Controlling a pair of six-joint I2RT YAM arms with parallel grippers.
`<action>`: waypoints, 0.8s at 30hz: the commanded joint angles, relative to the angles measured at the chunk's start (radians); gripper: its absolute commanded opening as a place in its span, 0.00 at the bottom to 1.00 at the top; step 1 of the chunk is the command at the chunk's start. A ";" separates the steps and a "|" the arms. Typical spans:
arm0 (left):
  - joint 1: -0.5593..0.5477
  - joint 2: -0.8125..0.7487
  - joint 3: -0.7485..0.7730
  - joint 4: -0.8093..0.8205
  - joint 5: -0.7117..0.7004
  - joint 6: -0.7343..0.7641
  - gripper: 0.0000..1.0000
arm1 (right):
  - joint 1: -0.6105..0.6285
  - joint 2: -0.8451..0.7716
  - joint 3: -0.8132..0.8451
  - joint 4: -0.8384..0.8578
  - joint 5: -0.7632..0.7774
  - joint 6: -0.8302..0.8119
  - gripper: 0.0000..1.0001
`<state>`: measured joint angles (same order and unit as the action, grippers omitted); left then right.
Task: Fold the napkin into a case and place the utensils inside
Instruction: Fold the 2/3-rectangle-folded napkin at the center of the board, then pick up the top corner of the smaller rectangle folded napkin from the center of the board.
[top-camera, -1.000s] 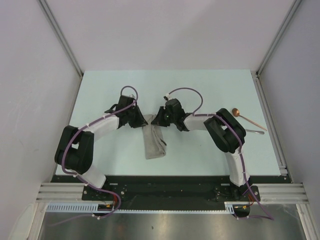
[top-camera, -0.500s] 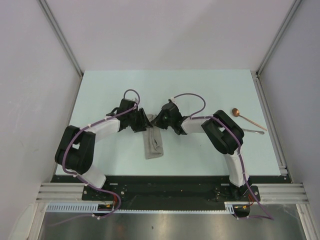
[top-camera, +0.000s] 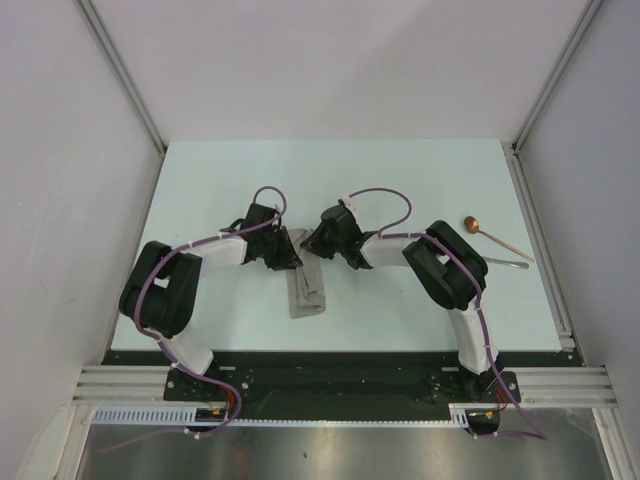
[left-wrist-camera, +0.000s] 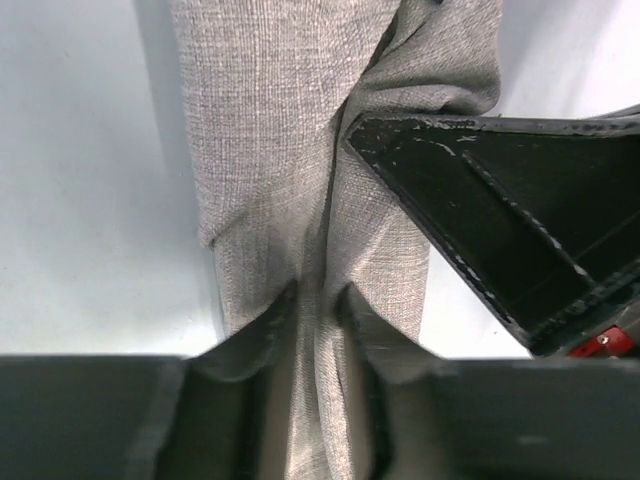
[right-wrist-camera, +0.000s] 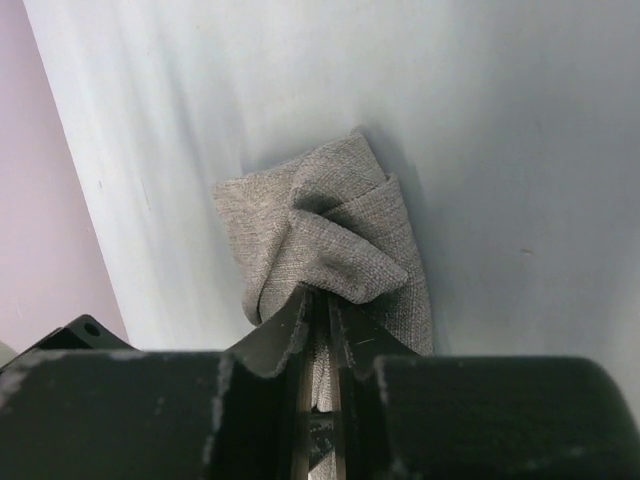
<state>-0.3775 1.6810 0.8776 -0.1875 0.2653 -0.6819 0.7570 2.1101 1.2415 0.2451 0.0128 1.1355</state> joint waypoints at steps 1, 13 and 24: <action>-0.004 0.003 -0.032 0.028 -0.031 -0.005 0.23 | -0.021 -0.035 -0.020 -0.004 -0.037 -0.112 0.21; 0.002 -0.004 -0.063 0.043 -0.034 -0.007 0.11 | -0.073 -0.025 0.024 -0.023 -0.154 -0.405 0.40; 0.003 -0.003 -0.071 0.048 -0.031 -0.004 0.07 | -0.074 -0.030 0.056 0.051 -0.143 -0.476 0.48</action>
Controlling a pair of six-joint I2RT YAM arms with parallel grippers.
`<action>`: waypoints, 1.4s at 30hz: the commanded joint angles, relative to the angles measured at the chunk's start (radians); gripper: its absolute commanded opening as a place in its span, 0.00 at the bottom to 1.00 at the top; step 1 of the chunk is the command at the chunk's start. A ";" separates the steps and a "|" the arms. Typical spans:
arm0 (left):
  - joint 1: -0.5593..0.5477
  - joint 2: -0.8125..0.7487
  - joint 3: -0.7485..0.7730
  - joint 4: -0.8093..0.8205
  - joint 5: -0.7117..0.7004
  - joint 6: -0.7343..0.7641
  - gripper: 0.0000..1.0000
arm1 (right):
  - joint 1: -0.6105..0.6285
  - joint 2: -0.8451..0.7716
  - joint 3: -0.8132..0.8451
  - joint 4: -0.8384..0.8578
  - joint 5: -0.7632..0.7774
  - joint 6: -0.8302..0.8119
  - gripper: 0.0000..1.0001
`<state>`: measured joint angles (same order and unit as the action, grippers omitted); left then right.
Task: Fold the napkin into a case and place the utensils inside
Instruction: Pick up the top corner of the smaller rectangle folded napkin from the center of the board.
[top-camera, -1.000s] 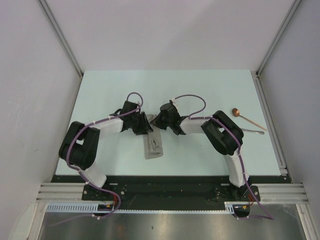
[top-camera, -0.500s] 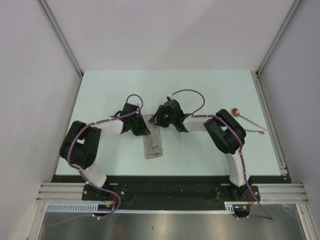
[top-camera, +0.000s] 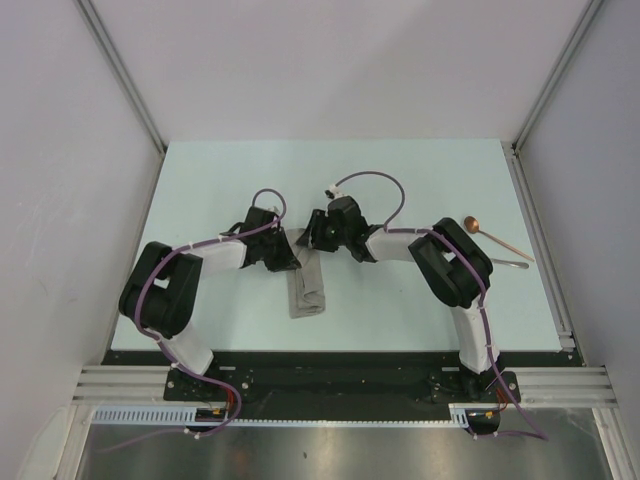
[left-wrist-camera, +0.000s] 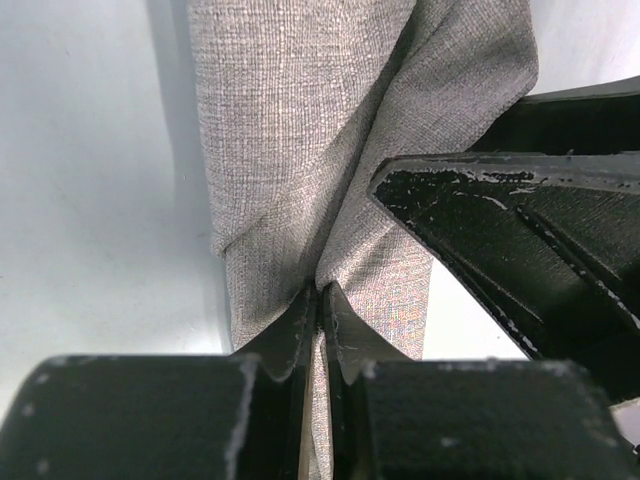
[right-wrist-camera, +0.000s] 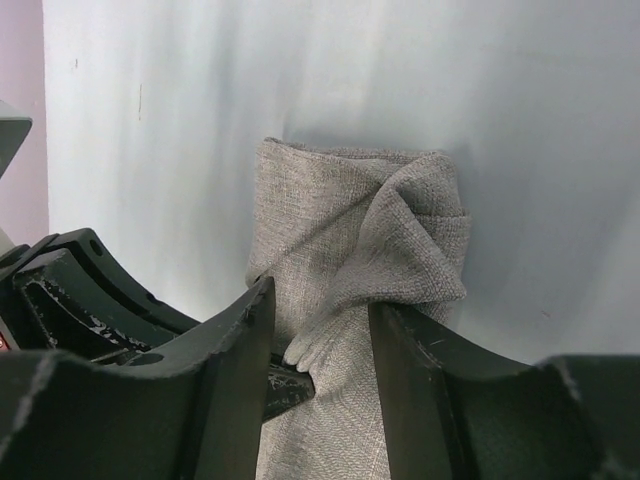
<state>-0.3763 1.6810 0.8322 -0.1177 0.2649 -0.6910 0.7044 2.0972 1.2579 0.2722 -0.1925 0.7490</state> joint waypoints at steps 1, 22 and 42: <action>0.002 -0.003 -0.025 -0.022 -0.030 0.005 0.07 | -0.016 -0.025 0.041 0.024 0.068 -0.106 0.52; 0.002 -0.001 -0.042 0.001 -0.029 -0.018 0.00 | -0.082 -0.078 0.107 -0.079 -0.084 -0.051 0.40; 0.002 -0.010 -0.038 0.000 -0.024 -0.016 0.00 | -0.014 -0.003 0.143 -0.100 -0.009 -0.163 0.48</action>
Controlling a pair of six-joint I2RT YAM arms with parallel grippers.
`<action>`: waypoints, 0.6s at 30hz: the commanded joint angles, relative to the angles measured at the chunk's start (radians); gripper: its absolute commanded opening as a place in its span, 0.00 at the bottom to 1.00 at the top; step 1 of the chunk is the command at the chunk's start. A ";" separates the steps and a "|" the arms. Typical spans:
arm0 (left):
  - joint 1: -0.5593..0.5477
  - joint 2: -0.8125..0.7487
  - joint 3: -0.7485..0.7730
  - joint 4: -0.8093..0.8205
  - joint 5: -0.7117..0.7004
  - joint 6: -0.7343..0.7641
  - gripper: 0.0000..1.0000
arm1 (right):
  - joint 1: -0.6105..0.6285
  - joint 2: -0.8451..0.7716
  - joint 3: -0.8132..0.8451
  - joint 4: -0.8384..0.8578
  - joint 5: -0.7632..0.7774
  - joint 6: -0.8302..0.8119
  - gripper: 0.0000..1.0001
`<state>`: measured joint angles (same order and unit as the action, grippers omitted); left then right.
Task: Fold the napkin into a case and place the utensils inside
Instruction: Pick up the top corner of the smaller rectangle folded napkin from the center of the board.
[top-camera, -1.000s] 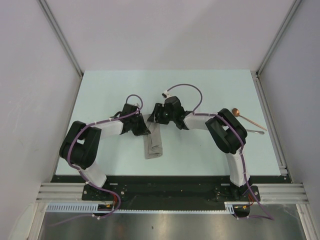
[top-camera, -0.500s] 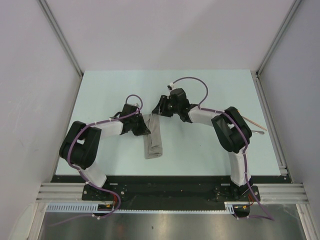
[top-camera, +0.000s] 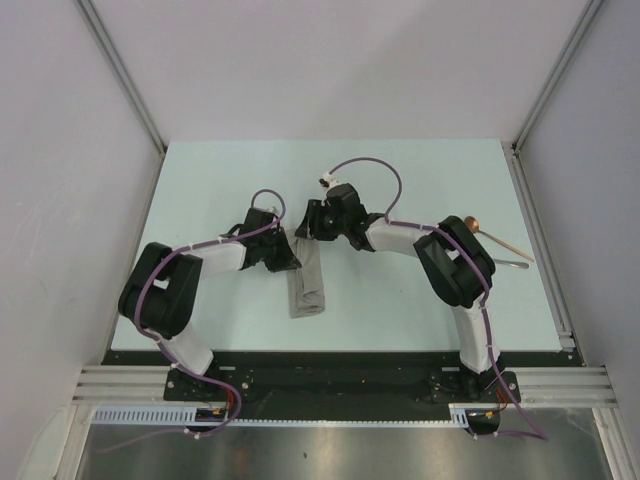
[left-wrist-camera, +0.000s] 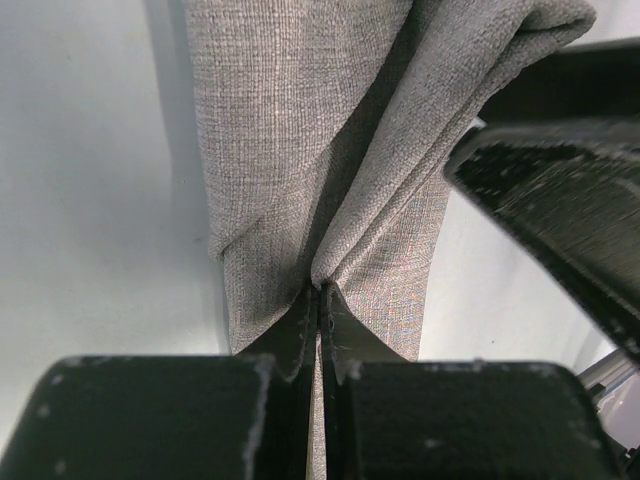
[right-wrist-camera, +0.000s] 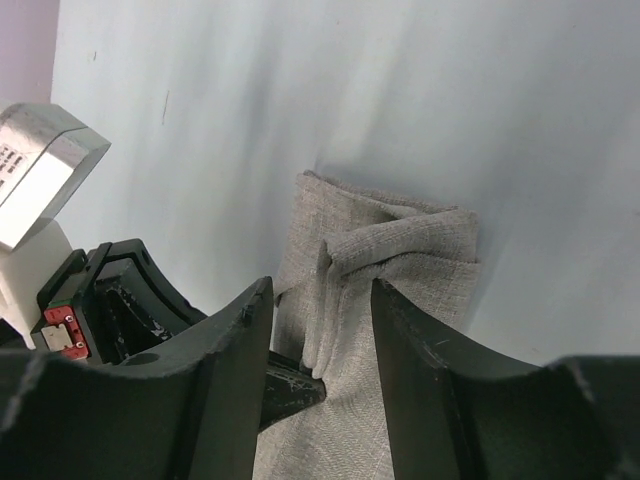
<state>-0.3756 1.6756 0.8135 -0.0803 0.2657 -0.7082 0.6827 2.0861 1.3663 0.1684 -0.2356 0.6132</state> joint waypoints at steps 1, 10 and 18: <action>0.001 -0.007 -0.019 -0.038 -0.025 0.000 0.00 | 0.008 0.009 0.036 0.005 0.035 -0.027 0.47; 0.001 -0.011 -0.025 -0.033 -0.022 -0.002 0.00 | 0.021 0.054 0.080 -0.018 0.087 -0.046 0.43; 0.001 -0.014 -0.023 -0.035 -0.022 -0.004 0.00 | 0.040 0.068 0.117 -0.047 0.143 -0.069 0.42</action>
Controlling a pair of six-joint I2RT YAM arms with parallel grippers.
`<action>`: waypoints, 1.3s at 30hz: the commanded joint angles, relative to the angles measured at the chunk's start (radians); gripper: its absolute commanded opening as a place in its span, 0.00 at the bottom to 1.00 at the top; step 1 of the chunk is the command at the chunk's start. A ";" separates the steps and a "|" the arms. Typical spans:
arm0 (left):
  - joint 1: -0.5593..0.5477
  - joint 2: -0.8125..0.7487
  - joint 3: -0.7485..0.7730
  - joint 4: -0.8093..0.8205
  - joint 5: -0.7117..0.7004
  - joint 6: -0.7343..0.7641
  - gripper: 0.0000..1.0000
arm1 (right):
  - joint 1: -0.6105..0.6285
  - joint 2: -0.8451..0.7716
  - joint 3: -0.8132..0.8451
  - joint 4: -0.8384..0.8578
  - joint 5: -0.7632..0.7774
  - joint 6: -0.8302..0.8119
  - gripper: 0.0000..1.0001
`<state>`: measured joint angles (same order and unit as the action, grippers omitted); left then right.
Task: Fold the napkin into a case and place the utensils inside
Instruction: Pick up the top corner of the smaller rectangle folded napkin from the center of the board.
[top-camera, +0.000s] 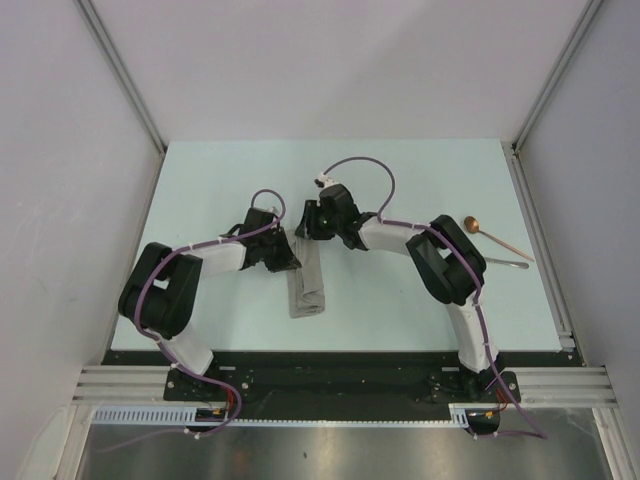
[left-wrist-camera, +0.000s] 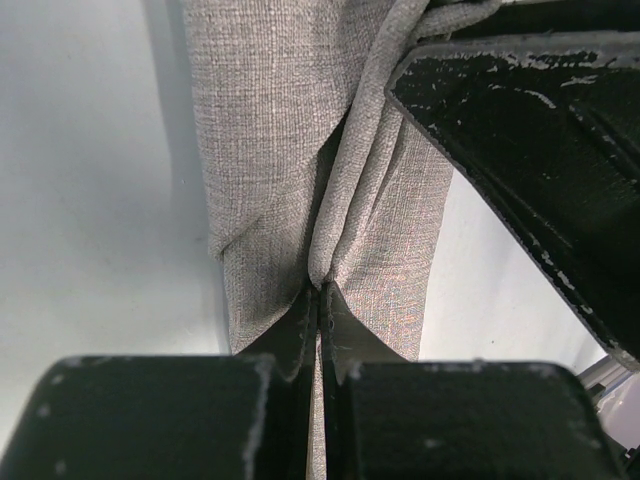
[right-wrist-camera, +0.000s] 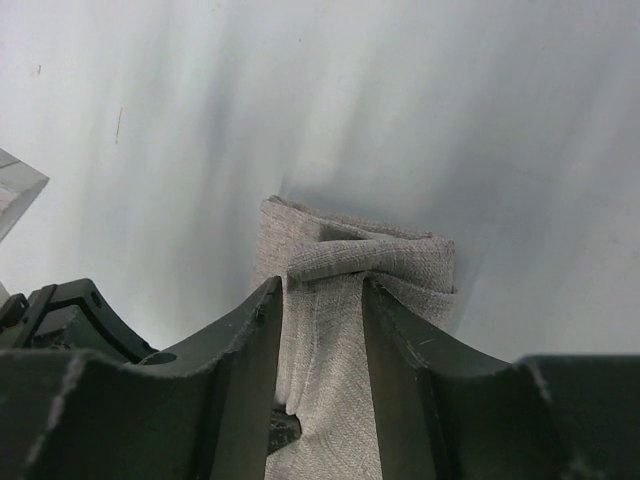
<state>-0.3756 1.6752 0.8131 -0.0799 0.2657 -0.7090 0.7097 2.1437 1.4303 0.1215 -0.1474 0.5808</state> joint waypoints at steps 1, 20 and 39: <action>0.001 -0.014 -0.023 -0.032 -0.019 -0.003 0.00 | 0.016 0.012 0.056 -0.002 0.057 -0.038 0.42; 0.001 0.000 -0.025 -0.024 -0.014 -0.006 0.00 | 0.143 0.054 0.050 0.030 0.385 -0.226 0.32; 0.001 -0.037 -0.042 -0.012 0.015 -0.023 0.04 | 0.148 0.042 -0.011 0.139 0.413 -0.291 0.00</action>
<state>-0.3725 1.6752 0.8032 -0.0612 0.2733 -0.7322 0.8677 2.1990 1.4532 0.1654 0.2462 0.3103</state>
